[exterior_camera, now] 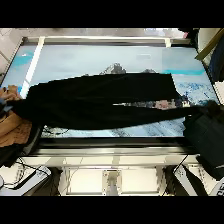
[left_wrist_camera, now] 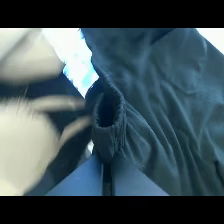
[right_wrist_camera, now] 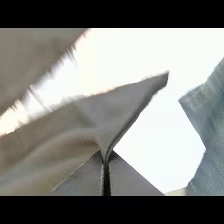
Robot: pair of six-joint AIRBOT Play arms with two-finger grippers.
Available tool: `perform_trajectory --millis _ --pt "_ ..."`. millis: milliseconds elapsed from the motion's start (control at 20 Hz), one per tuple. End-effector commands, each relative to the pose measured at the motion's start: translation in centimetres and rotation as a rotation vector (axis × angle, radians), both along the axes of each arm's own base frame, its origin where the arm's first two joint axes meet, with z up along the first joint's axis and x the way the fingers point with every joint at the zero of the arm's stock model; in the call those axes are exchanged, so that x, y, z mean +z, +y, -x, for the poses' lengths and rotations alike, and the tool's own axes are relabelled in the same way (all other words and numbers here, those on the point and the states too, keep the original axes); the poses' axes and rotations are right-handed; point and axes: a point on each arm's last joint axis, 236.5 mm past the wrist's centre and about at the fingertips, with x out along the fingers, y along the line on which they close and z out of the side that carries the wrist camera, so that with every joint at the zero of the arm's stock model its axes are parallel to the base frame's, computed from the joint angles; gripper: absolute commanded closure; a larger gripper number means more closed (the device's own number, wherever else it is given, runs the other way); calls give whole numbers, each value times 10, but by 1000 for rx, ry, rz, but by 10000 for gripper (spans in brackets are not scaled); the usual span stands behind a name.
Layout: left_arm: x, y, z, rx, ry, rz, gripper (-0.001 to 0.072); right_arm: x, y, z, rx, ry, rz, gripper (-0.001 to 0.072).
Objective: Fold the clothes and pants, and hang the long-sleeved shirts on hangers.
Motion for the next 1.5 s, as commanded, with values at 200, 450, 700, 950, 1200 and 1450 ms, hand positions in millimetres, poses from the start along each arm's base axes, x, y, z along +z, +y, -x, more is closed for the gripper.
perform_trajectory --millis 200,450,700,950,1200,1450 --pt "21 16 -114 29 71 -159 703 0 -12 -145 -28 -51 -83 706" --pt "-17 5 -188 27 108 -129 703 -36 -22 -229 -75 -85 -84 706" --pt "-37 0 -241 31 71 -164 703 -66 -49 -271 -151 -114 -89 706" --pt "-65 -28 -277 11 17 -164 701 -90 -51 -298 -207 -150 -88 704" --pt "-63 -21 -289 112 -42 -104 698 -74 -64 -318 -353 -251 -127 703" --pt "-62 -30 -288 71 -32 -122 203 -81 -57 -311 -336 -197 -158 318"
